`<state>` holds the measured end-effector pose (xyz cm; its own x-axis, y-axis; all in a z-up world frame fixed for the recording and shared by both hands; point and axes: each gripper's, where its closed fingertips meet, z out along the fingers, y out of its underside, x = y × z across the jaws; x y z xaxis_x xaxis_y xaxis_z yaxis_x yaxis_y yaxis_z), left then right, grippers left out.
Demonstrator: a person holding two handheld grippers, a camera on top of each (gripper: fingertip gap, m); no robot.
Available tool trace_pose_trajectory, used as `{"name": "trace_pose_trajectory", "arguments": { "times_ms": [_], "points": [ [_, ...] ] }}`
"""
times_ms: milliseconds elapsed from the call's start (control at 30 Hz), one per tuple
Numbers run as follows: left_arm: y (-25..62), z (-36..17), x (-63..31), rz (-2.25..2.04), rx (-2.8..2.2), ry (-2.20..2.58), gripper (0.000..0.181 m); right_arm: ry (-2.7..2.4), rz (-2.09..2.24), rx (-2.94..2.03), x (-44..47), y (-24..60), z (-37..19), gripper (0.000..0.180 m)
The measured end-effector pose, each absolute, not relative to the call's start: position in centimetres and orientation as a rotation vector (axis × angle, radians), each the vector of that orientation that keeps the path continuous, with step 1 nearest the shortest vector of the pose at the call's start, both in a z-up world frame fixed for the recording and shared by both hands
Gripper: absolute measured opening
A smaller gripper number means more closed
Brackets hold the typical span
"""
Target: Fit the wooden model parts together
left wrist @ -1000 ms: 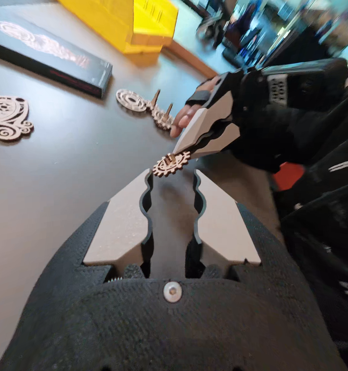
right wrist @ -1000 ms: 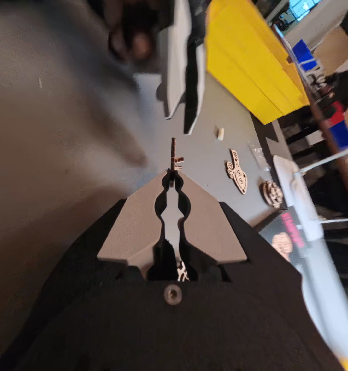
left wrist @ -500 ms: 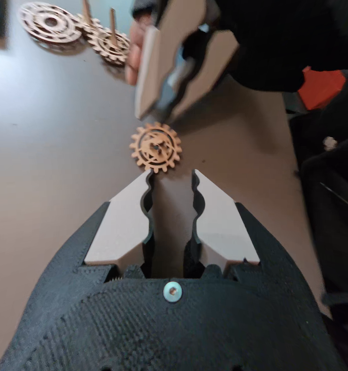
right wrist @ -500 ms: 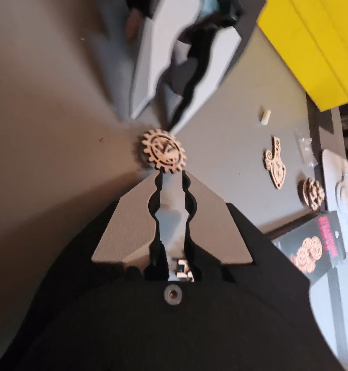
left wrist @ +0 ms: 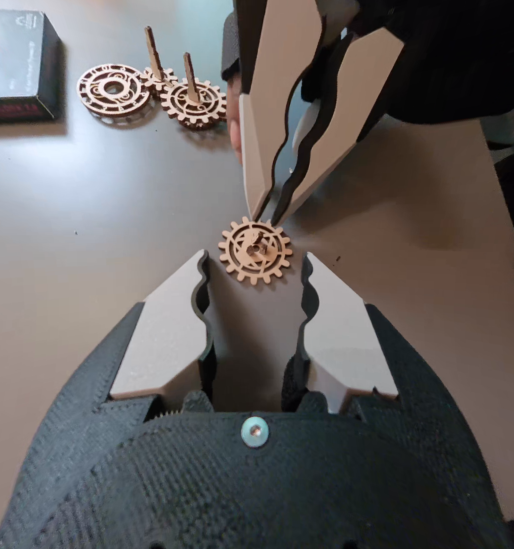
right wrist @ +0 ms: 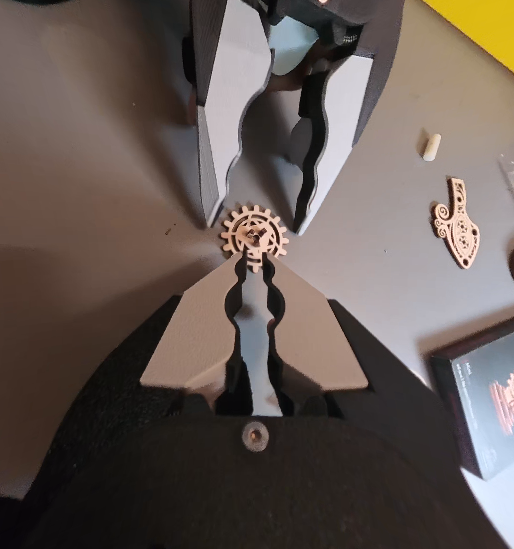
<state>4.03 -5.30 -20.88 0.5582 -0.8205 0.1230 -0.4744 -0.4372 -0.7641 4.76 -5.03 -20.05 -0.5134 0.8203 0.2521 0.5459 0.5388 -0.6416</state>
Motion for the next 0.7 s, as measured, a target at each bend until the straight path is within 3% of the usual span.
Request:
{"name": "trace_pose_trajectory", "arguments": {
  "times_ms": [367,700],
  "points": [
    [-5.16,-21.08,3.79,-0.571,-2.087,1.054,0.042,-2.381,0.596,-1.036,3.93,-5.13,-20.59,0.002],
    [-5.13,-21.10,3.84,-0.562,-2.089,1.052,0.041,-2.484,0.605,-1.109,4.05,-5.02,-20.66,0.001]
  ]
}}
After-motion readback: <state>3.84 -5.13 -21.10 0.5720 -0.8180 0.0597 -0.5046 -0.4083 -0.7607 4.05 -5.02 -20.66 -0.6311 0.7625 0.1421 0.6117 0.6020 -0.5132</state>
